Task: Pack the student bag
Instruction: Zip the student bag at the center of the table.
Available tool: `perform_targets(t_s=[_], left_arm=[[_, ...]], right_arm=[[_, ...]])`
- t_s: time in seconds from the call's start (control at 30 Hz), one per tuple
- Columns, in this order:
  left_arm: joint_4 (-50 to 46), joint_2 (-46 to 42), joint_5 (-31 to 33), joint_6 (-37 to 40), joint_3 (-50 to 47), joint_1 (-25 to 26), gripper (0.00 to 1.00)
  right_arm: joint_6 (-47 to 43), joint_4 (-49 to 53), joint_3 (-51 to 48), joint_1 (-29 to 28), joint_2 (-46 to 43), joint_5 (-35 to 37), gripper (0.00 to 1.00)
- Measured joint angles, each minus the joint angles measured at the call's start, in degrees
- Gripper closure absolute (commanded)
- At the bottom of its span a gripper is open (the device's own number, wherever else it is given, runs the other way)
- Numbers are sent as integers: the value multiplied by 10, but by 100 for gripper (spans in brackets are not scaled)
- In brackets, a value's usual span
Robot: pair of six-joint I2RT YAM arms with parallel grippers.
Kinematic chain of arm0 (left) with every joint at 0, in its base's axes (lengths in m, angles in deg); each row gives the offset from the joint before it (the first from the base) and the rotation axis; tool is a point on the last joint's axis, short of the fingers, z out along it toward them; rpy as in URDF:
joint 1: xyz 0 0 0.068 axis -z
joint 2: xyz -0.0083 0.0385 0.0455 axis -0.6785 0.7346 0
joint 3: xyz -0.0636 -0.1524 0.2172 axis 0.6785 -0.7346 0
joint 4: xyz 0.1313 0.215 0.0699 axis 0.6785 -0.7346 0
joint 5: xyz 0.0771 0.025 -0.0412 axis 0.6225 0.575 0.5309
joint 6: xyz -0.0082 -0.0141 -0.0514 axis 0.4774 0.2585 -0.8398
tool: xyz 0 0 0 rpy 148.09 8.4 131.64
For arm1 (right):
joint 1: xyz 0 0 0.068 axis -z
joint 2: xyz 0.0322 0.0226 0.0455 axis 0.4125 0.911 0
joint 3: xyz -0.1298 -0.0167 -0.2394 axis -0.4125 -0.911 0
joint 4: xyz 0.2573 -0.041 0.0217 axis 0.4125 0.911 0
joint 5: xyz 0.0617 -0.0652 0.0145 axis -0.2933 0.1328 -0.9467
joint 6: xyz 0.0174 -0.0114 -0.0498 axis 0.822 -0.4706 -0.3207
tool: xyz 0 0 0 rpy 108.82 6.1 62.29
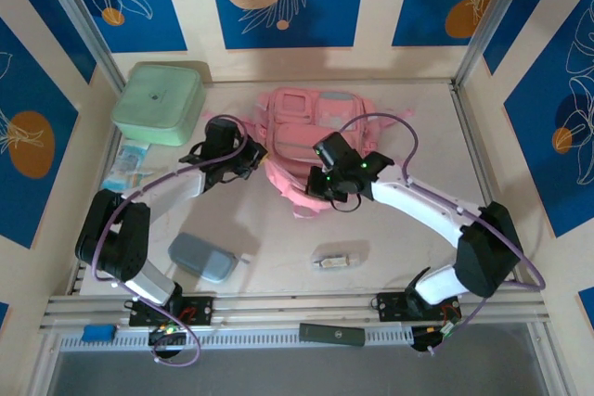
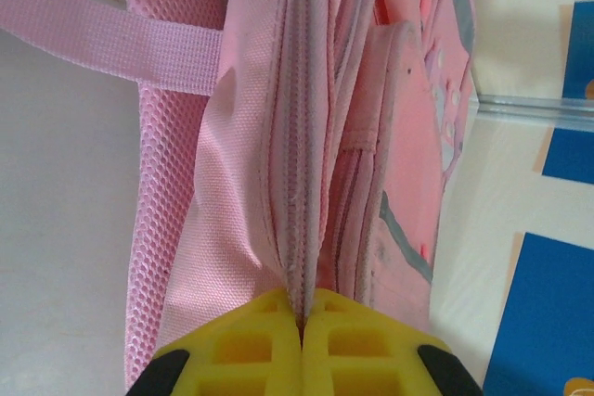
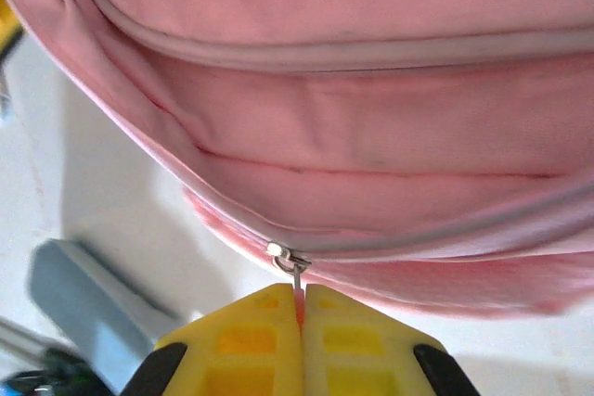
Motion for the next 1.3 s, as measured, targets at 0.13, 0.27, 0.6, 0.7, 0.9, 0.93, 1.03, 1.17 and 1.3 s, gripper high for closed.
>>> perform_targets(t_s=[0.13, 0.27, 0.6, 0.7, 0.9, 0.93, 1.03, 1.17, 1.3], left_arm=[[-3, 9, -38, 11, 1, -41, 100], [-26, 40, -75, 37, 28, -69, 100], [-77, 82, -108, 134, 136, -106, 48], [-74, 39, -113, 135, 94, -106, 44], [-73, -131, -79, 66, -49, -40, 42], [-65, -151, -66, 40, -66, -10, 43], [-22, -174, -27, -38, -108, 72, 45], [-6, -168, 29, -116, -128, 144, 49], [7, -155, 89, -178, -128, 188, 59]], right_arm=[[-51, 0, -38, 19, -39, 34, 100], [-89, -7, -68, 56, -73, 38, 100], [-160, -79, -40, -14, -47, 28, 100], [-163, -89, -32, -32, -35, 30, 100], [-161, -103, -37, -40, -28, 28, 100], [-159, -107, -39, -41, -28, 28, 100], [-156, -114, -43, -44, -25, 29, 100], [-153, -122, -51, -54, -20, 30, 100], [-148, -136, -60, -59, -19, 31, 100]])
